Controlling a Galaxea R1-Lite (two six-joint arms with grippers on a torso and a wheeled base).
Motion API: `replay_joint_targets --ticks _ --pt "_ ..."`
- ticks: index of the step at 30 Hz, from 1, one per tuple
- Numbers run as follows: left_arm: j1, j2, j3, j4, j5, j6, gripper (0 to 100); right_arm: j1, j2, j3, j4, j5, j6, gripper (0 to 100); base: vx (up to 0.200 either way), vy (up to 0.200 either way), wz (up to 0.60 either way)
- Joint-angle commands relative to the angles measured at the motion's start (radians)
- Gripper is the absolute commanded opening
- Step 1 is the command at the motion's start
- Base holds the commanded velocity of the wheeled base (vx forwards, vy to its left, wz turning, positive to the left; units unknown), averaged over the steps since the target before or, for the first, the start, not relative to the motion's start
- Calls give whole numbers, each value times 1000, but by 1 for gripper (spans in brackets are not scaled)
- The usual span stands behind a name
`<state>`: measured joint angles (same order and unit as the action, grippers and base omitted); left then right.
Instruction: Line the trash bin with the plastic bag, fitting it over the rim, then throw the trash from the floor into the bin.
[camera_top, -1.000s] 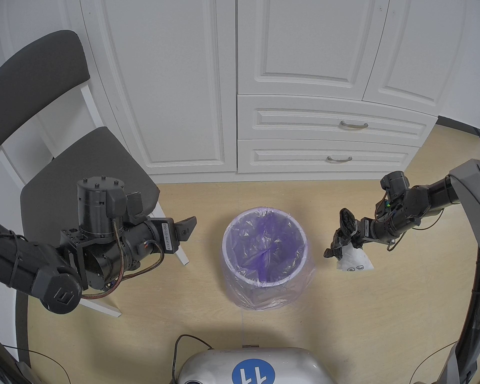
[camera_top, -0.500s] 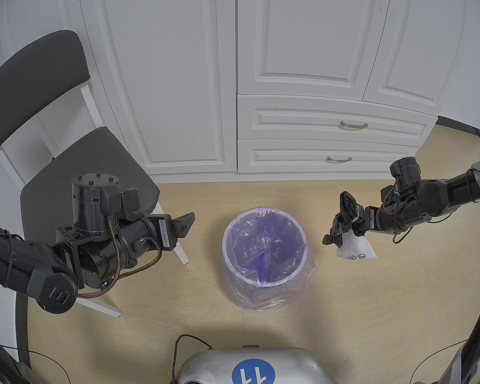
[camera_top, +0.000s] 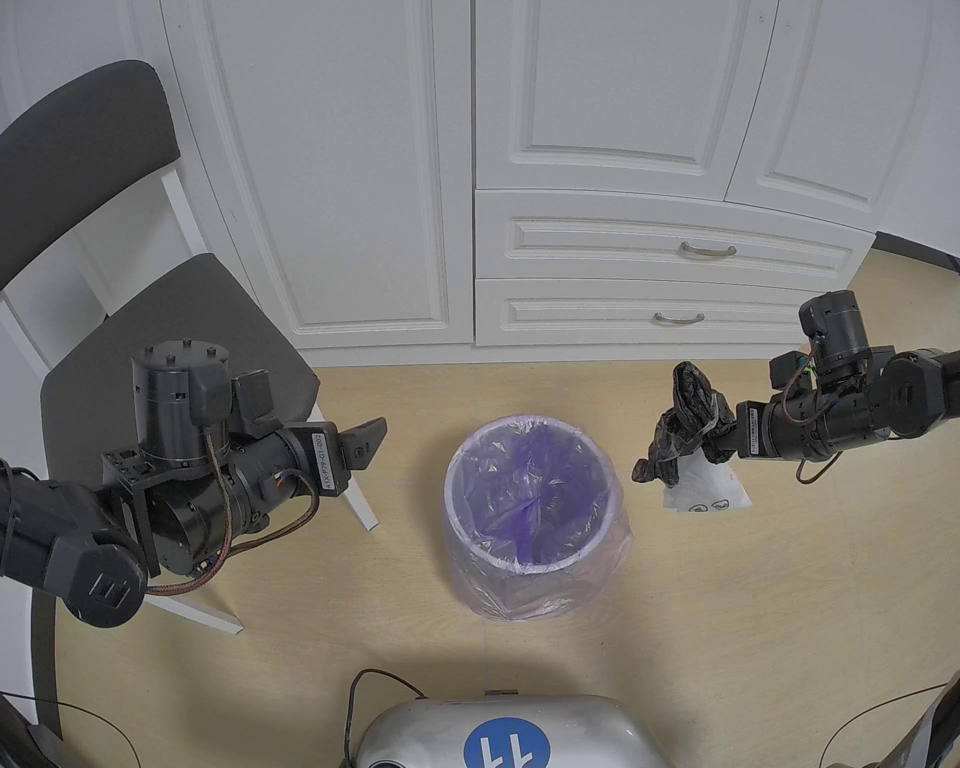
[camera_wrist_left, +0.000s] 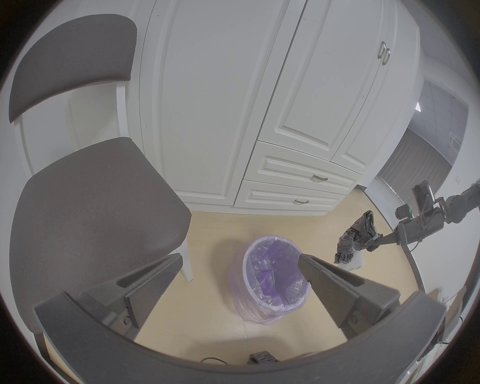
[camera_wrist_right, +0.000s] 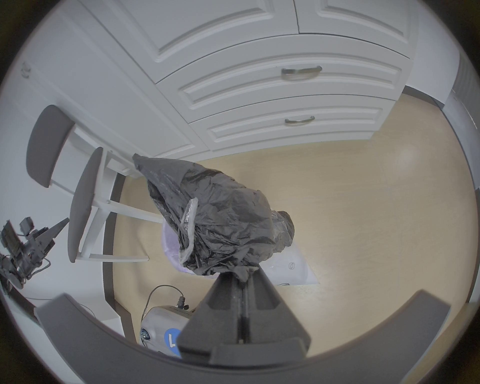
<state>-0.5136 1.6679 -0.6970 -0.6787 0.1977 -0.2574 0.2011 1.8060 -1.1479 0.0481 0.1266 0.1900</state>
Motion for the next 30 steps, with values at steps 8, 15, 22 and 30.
replay_joint_targets --ticks 8,15,22,30 --pt "0 -8 -1 -2 0 0 100 106 -125 105 -90 4 3 0 0 0 0" --pt "3 -19 -1 -2 0 0 100 193 -37 250 -433 11 17 0 0 0 0" --pt "6 -17 -4 -2 0 0 100 245 84 301 -662 10 60 0 0 0 0" --pt "9 -20 -4 -2 0 1 100 281 323 300 -1044 4 193 0 0 0 0"
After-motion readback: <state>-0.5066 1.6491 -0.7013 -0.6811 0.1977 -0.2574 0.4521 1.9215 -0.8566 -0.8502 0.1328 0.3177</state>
